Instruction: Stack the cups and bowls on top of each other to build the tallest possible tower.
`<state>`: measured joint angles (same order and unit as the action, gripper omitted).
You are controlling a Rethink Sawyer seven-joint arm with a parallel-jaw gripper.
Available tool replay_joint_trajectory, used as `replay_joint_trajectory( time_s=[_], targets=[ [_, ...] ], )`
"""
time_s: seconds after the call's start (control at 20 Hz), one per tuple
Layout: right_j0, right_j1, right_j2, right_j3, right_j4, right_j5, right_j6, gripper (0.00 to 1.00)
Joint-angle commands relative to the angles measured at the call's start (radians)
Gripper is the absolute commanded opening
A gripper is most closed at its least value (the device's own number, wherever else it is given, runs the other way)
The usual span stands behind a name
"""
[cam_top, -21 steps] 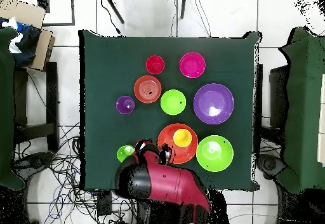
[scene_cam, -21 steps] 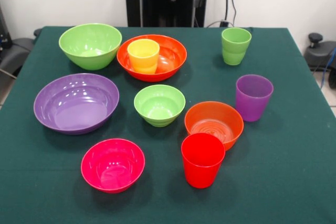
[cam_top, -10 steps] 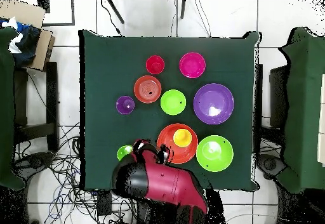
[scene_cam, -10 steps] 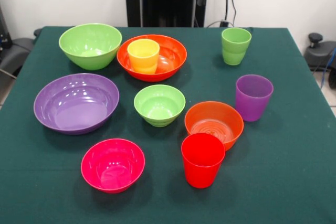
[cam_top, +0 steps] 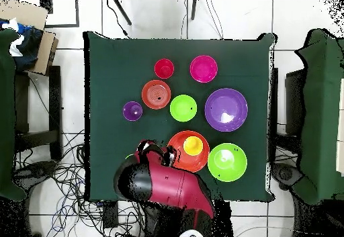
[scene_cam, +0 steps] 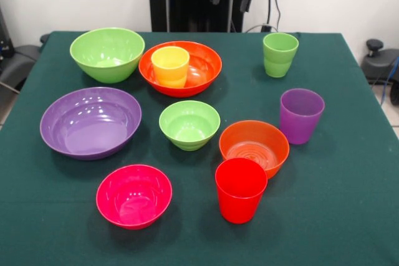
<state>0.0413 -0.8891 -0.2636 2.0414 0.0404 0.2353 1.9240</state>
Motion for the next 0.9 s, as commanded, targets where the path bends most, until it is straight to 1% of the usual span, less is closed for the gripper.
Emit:
replay_joint_trajectory(
  time_s=[0.05, 0.25, 0.45, 0.9],
  targets=[
    [0.042, 0.111, 0.001, -0.138, 0.065, 0.149, 0.196, 1.0],
    [0.064, 0.135, -0.021, -0.17, 0.085, 0.154, 0.208, 1.0],
    [0.057, 0.159, -0.018, -0.188, 0.101, 0.144, 0.203, 1.0],
    [0.08, 0.196, -0.046, -0.238, 0.125, 0.15, 0.207, 1.0]
  ],
)
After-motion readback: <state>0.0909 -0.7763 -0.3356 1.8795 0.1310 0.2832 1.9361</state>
